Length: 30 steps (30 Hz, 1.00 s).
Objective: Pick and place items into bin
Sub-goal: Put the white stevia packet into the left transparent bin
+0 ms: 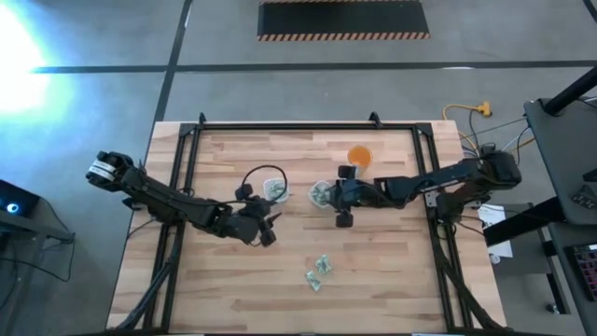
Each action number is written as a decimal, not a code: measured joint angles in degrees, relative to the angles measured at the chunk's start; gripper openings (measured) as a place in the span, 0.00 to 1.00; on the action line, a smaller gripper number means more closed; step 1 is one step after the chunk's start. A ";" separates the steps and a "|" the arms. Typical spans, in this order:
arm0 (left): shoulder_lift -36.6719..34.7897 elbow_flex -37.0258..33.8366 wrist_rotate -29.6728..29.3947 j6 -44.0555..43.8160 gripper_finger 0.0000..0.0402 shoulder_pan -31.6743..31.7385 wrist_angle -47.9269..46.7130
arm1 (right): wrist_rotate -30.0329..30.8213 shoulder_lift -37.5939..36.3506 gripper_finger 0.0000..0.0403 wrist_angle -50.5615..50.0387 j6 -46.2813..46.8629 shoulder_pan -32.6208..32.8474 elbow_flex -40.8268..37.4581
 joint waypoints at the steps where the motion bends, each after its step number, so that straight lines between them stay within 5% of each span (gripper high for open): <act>1: 0.04 0.00 1.46 0.35 0.37 0.00 1.09 | -0.02 -1.11 0.37 -0.99 -0.02 0.48 0.00; 10: 10.03 0.28 23.95 17.48 0.37 -0.79 26.96 | -13.44 -13.29 0.33 -10.26 -0.78 6.52 -0.53; 15: 18.10 2.14 34.99 19.94 0.37 -1.60 38.03 | -18.99 -17.89 0.32 -10.90 0.60 10.00 -2.43; 30: 34.20 12.34 40.85 21.45 0.37 -3.17 38.00 | -19.01 -20.28 0.31 -10.47 1.65 13.44 -7.43</act>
